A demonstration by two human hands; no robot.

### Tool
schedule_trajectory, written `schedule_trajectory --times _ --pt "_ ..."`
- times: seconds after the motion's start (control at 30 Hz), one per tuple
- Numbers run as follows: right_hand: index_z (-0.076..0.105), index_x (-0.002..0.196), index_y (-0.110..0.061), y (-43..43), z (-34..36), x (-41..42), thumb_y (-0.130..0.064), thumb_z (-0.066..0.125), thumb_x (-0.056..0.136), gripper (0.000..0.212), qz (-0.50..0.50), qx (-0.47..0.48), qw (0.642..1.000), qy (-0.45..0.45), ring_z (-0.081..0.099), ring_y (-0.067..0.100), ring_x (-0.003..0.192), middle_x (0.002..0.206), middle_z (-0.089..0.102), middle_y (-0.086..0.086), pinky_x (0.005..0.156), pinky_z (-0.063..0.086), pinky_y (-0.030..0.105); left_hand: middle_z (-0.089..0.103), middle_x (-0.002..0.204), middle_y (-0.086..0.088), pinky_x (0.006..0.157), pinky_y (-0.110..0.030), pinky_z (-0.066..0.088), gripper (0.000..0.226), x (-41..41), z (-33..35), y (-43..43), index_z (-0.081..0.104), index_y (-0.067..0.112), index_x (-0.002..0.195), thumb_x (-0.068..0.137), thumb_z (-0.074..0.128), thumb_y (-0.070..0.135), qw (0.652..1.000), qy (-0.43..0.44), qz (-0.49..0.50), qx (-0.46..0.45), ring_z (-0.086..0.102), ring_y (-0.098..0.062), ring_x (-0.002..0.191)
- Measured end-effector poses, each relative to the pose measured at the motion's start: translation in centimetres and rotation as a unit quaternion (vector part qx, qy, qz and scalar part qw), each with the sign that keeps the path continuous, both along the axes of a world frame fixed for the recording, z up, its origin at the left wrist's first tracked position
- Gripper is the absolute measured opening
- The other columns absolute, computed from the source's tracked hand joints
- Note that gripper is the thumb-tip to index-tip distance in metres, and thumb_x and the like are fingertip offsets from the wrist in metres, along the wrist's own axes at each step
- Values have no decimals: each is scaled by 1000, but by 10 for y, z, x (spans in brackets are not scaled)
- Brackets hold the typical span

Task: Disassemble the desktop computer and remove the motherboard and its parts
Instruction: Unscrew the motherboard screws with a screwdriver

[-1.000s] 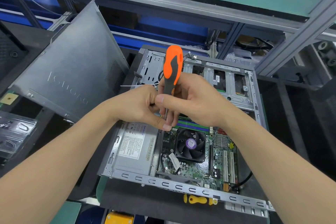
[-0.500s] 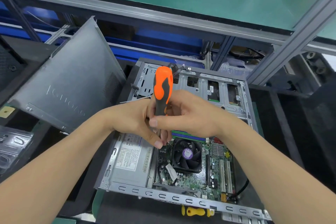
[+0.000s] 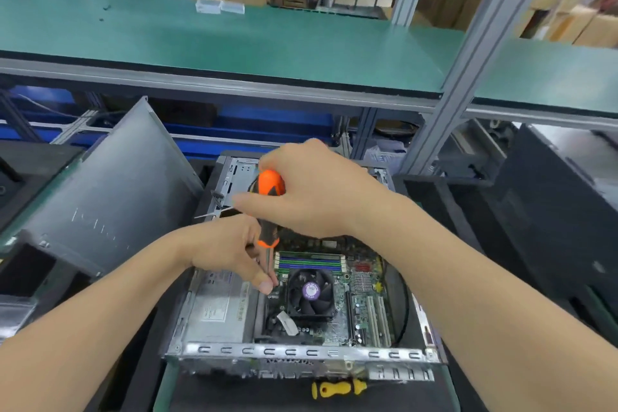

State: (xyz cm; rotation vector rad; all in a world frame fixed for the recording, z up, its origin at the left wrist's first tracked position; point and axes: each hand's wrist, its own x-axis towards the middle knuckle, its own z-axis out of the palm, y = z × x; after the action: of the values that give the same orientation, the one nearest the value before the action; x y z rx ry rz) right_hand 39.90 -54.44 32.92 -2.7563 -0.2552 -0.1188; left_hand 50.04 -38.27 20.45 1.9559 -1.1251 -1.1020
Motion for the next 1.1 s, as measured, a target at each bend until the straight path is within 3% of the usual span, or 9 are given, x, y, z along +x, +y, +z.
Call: schedule_trajectory --times 0.1,0.17,0.37,0.5,0.63,0.73,0.87,0.97,1.1 --pt "34 59 -19 17 2 -7 -56 61 91 56 -38 -30 999 13 31 14 44 54 34 -3 43 23 26 50 70 -17 62 -31 32 53 -12 5 5 80 9 93 70 91 56 999 -33 19 29 32 -44 66" --pt "39 65 -18 21 0 -10 -46 64 91 45 -46 -22 998 22 43 13 43 51 44 -2 41 31 23 34 62 -8 56 -23 28 71 -18 10 9 74 -4 99 71 88 60 996 -57 39 56 28 -38 64" --pt "39 76 -17 20 3 -21 -35 67 87 35 -43 15 997 57 53 17 48 66 56 2 42 34 22 36 50 16 58 -12 37 54 -40 27 24 66 -8 90 80 88 41 994 -72 69 -32 48 3 51" --pt "45 69 -14 13 5 -28 -33 67 85 33 -52 14 997 63 57 17 43 59 56 2 40 45 27 19 61 2 57 -22 24 71 -64 29 24 36 12 60 74 83 65 969 -74 190 -140 23 -17 57" --pt "49 70 -12 13 9 -35 -35 68 87 35 -54 18 995 81 61 22 43 59 60 5 52 58 38 42 69 -16 59 -25 26 47 -84 25 12 76 20 107 85 76 61 948 -47 231 -214 25 -34 66" --pt "47 69 -15 14 19 -36 -33 63 88 30 -66 -24 995 78 56 19 48 63 56 4 52 53 31 50 75 -7 58 -20 30 58 -84 17 8 55 5 68 81 82 55 936 -7 264 -234 40 -23 65" --pt "50 67 -17 31 28 -24 -28 65 86 26 -94 -153 980 88 53 17 49 63 57 0 43 40 24 45 58 16 69 -10 43 53 -74 5 3 45 -7 64 86 80 26 945 29 218 -243 57 4 63" --pt "40 66 -19 45 11 -13 -20 61 87 30 -125 -153 978 66 44 19 56 69 48 1 45 33 29 22 53 -7 73 -10 50 51 -68 4 -1 35 11 58 82 80 18 938 39 203 -279 51 2 53" --pt "30 68 -21 39 0 -7 -13 59 89 37 -146 -117 982 35 36 17 56 70 38 0 45 26 26 12 58 -13 80 -16 53 38 -57 13 -2 49 6 64 86 78 15 944 49 139 -295 38 -9 49"
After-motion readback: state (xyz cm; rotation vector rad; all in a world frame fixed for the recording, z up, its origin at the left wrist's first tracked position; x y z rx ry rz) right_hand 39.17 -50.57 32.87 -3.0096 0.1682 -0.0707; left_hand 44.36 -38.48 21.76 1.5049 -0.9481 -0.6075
